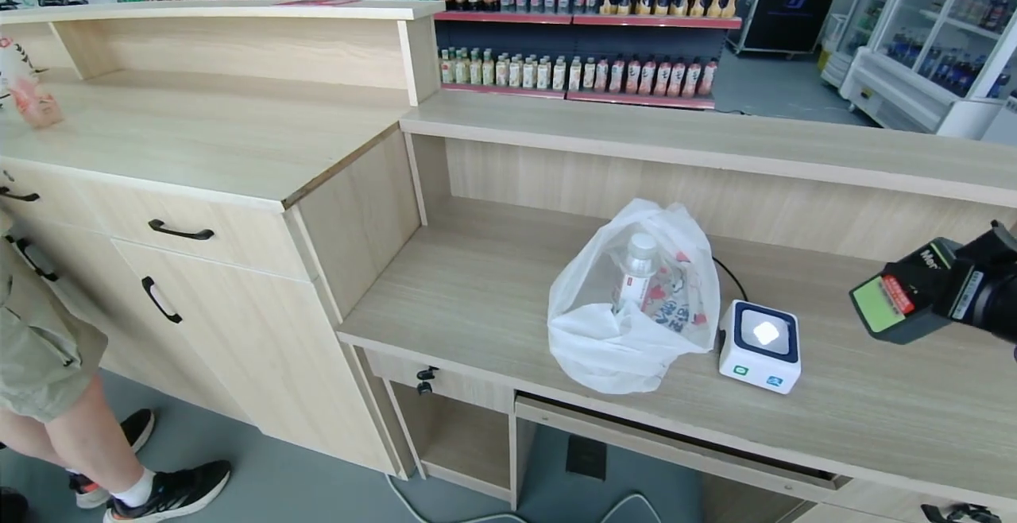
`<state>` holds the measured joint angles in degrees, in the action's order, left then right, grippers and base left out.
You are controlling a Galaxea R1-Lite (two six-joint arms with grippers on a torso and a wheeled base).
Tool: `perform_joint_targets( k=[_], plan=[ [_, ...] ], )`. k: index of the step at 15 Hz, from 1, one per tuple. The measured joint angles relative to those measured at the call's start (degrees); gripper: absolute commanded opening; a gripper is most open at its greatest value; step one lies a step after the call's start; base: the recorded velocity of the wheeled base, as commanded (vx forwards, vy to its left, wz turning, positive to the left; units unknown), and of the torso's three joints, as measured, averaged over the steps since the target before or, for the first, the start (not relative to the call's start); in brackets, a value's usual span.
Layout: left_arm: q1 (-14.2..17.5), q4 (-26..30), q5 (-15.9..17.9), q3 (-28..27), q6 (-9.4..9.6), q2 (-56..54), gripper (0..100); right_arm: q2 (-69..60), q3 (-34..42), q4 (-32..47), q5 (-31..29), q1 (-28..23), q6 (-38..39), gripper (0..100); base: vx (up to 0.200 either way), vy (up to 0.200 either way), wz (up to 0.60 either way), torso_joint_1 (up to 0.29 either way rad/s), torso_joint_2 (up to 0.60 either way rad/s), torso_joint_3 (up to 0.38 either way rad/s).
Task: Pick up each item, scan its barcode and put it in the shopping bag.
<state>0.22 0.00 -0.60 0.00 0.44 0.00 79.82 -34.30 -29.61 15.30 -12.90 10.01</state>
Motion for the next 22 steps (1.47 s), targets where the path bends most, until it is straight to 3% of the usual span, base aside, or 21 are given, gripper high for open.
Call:
perform_joint_targets(
  k=[3, 6, 8, 14, 17, 22],
  plan=[
    [-0.01, 0.0, 0.0, 0.0, 0.0, 0.0, 0, 3.91, -5.69, 7.67, 3.34, -4.55, 8.28, 0, 0.0, 0.0, 0.0, 0.0, 0.0, 0.0],
    [0.02, 0.0, 0.0, 0.0, 0.0, 0.0, 0, 8.9, -11.25, 8.81, 8.78, -7.36, 11.52, 0, 0.0, 0.0, 0.0, 0.0, 0.0, 0.0],
    [-0.01, 0.0, 0.0, 0.0, 0.0, 0.0, 0, 11.76, -13.24, 8.62, 10.35, -7.77, 11.69, 0, 0.0, 0.0, 0.0, 0.0, 0.0, 0.0],
    [0.05, 0.0, 0.0, 0.0, 0.0, 0.0, 0, 18.77, -14.67, 5.03, 22.91, -8.51, 10.68, 0, 0.0, 0.0, 0.0, 0.0, 0.0, 0.0],
    [0.02, 0.0, 0.02, 0.0, 0.0, 0.0, 0, 21.69, -15.12, 4.95, 24.71, -9.7, 6.39, 0, 0.0, 0.0, 0.0, 0.0, 0.0, 0.0],
    [0.0, 0.0, 0.02, 0.0, 0.0, 0.0, 0, 25.33, -17.7, 4.84, 27.54, -10.91, 5.53, 0, 0.0, 0.0, 0.0, 0.0, 0.0, 0.0]
  ],
)
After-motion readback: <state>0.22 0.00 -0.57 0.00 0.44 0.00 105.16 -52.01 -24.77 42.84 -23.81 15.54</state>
